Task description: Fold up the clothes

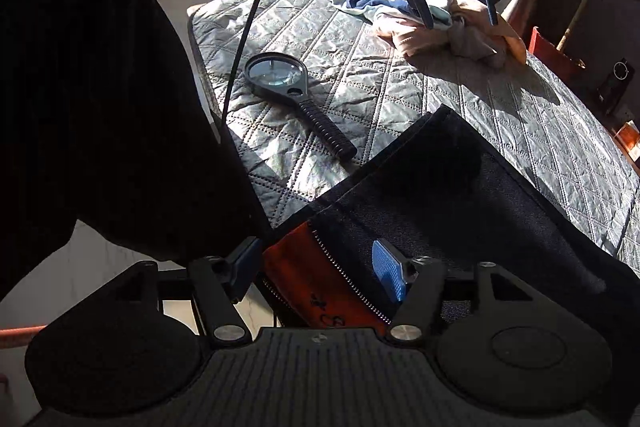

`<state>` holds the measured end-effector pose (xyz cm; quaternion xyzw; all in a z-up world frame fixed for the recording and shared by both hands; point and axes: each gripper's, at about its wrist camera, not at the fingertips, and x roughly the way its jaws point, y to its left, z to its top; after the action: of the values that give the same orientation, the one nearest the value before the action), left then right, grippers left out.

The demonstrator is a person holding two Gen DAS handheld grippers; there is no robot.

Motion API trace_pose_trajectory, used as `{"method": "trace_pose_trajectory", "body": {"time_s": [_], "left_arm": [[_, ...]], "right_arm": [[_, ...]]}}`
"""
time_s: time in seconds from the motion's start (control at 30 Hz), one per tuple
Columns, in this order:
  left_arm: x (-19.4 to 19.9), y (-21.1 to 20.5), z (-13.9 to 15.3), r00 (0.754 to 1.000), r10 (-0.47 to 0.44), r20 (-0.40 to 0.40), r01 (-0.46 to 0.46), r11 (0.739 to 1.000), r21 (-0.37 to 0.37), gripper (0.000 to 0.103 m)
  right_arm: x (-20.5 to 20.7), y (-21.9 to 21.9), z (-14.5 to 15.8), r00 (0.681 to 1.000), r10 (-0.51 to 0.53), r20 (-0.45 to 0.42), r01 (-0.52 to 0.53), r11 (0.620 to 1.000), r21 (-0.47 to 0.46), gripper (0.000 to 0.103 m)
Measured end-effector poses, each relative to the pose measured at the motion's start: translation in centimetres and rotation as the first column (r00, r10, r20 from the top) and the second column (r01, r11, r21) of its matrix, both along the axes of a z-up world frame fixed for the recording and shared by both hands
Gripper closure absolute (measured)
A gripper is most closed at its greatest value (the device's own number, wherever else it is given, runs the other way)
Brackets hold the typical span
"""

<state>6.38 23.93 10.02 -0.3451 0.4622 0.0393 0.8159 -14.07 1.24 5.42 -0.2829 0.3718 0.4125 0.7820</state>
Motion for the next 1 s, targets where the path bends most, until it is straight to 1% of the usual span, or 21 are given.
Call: {"method": "trace_pose_trajectory", "body": {"time_s": [0.03,0.07,0.13,0.17,0.2,0.23,0.27,0.3,0.33,0.47,0.57,0.67,0.7,0.77,0.8,0.83,0.87,0.9,0.93,0.97,1.0], "left_arm": [[0.0,-0.1,0.0,1.0,-0.001,-0.001,0.001,1.0,0.001,0.044],[0.0,-0.1,-0.1,1.0,-0.003,-0.002,0.003,1.0,0.002,0.044],[0.1,-0.4,-0.1,1.0,-0.013,-0.003,0.013,1.0,0.007,0.044],[0.2,-0.5,-0.1,1.0,-0.018,-0.003,0.018,1.0,0.01,0.044],[0.2,-0.6,-0.1,1.0,-0.022,-0.005,0.022,1.0,0.013,0.043],[0.2,-0.7,-0.2,1.0,-0.025,-0.007,0.025,1.0,0.015,0.043],[0.3,-0.7,-0.2,1.0,-0.026,-0.008,0.026,1.0,0.015,0.043],[0.3,-0.7,-0.2,1.0,-0.025,-0.008,0.025,1.0,0.013,0.043],[0.3,-0.7,-0.2,1.0,-0.023,-0.006,0.023,1.0,0.011,0.043],[0.3,-1.0,-0.2,1.0,-0.031,-0.007,0.031,0.999,0.012,0.043],[0.3,-1.0,-0.3,0.999,-0.034,-0.008,0.035,0.999,0.015,0.043],[0.3,-0.9,-0.3,1.0,-0.027,-0.008,0.027,1.0,0.011,0.043],[0.3,-0.9,-0.3,1.0,-0.028,-0.008,0.028,1.0,0.011,0.043],[0.4,-1.0,-0.4,0.999,-0.034,-0.01,0.035,0.999,0.014,0.042],[0.4,-1.1,-0.4,0.999,-0.038,-0.012,0.038,0.999,0.015,0.042],[0.4,-1.2,-0.5,0.999,-0.042,-0.014,0.042,0.999,0.017,0.042],[0.4,-1.3,-0.5,0.999,-0.046,-0.016,0.046,0.999,0.019,0.042],[0.5,-1.4,-0.5,0.999,-0.05,-0.018,0.05,0.999,0.019,0.042],[0.5,-1.4,-0.6,0.998,-0.054,-0.02,0.054,0.998,0.018,0.042],[0.5,-1.6,-0.6,0.998,-0.061,-0.021,0.061,0.998,0.016,0.042],[0.6,-1.8,-0.7,0.997,-0.071,-0.021,0.071,0.997,0.013,0.041]], "right_arm": [[-0.3,0.4,-0.4,1.0,0.003,0.022,-0.003,1.0,-0.019,0.042],[0.0,0.5,-0.8,1.0,-0.004,0.004,0.004,1.0,-0.024,0.045],[0.6,0.6,-1.7,0.999,-0.019,-0.033,0.018,0.999,-0.036,0.044],[0.9,0.7,-2.1,0.998,-0.027,-0.051,0.025,0.999,-0.042,0.042],[0.7,0.6,-2.3,0.999,-0.014,-0.044,0.013,0.999,-0.039,0.041],[0.6,0.7,-2.2,0.999,-0.008,-0.05,0.006,0.999,-0.036,0.046],[0.7,0.6,-2.0,0.997,-0.003,-0.073,0.002,1.0,-0.01,0.064],[1.0,0.4,-1.7,0.995,-0.02,-0.098,0.022,1.0,0.016,0.076],[1.3,0.3,-1.5,0.993,-0.042,-0.112,0.045,0.999,0.026,0.091],[2.9,-0.6,-1.2,0.973,-0.115,-0.202,0.135,0.987,0.086,0.097],[3.3,-1.0,0.2,0.966,-0.143,-0.214,0.175,0.975,0.14,0.097],[3.1,-0.6,1.7,0.973,-0.115,-0.198,0.152,0.971,0.182,0.097],[3.0,-0.3,1.6,0.974,-0.096,-0.203,0.132,0.976,0.173,0.097],[2.8,0.5,0.3,0.975,-0.07,-0.212,0.092,0.991,0.098,0.094],[2.9,0.4,-0.4,0.967,-0.068,-0.246,0.089,0.993,0.075,0.094],[3.0,0.4,-1.0,0.958,-0.068,-0.28,0.085,0.995,0.051,0.087],[3.1,-0.2,-1.0,0.946,-0.072,-0.318,0.101,0.992,0.076,0.079],[3.5,-1.1,-0.2,0.939,-0.091,-0.332,0.14,0.982,0.128,0.076],[3.9,-1.9,0.5,0.931,-0.109,-0.348,0.18,0.968,0.178,0.066],[4.3,-2.8,1.2,0.923,-0.126,-0.364,0.219,0.949,0.226,0.052],[4.9,-3.7,1.7,0.915,-0.164,-0.368,0.269,0.928,0.257,0.047]]}}
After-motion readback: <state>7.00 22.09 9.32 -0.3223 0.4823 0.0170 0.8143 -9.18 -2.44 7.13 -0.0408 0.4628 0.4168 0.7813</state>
